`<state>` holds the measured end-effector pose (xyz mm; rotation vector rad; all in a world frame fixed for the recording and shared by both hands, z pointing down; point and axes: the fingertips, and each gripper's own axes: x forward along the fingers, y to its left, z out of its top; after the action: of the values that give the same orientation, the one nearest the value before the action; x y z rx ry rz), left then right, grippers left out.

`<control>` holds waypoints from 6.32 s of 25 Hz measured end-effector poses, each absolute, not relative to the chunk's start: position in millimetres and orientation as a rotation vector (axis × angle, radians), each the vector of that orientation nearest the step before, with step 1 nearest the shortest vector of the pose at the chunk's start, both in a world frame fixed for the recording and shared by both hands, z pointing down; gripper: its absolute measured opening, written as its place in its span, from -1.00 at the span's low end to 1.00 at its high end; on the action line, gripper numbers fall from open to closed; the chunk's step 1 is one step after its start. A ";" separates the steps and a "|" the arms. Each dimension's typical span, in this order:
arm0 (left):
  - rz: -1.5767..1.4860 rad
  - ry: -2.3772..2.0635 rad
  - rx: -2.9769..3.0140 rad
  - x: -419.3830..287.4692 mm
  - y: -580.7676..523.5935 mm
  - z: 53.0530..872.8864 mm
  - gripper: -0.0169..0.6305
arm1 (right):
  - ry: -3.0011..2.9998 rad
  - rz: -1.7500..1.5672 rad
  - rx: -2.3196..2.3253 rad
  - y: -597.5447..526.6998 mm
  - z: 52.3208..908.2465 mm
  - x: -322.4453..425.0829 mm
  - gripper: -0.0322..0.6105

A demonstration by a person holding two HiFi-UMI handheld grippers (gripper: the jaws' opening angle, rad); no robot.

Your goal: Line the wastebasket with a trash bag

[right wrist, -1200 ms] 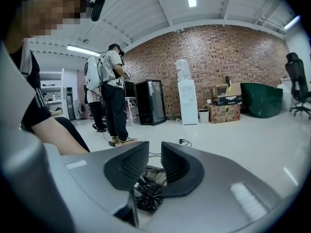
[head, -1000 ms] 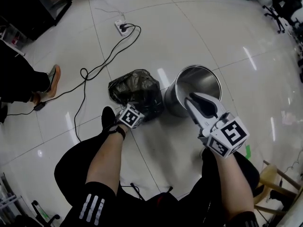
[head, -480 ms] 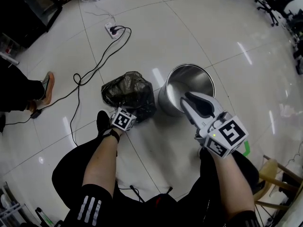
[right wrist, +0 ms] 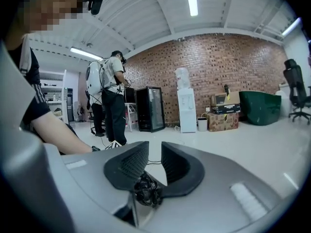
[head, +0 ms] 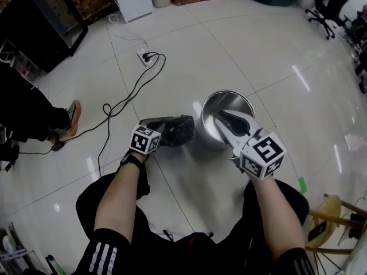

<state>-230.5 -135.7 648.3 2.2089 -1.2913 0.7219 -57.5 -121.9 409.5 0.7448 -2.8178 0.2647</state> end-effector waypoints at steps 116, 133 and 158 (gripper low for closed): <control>0.835 -1.297 2.650 -83.9 -268.5 500.3 -0.21 | -2.099 0.091 0.336 -187.8 666.3 17.2 -0.87; 1.151 -0.905 2.844 -6.6 -209.0 539.8 -0.95 | -2.234 0.097 0.394 -184.9 607.5 46.0 -0.30; 1.465 -0.169 3.088 97.9 -47.3 594.0 -0.93 | -2.371 1.239 0.683 -186.6 570.2 109.0 -0.12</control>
<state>97.9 -47.3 594.0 3.0876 -0.1691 1.4648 109.0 -186.6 570.2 0.6834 -2.3712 1.2389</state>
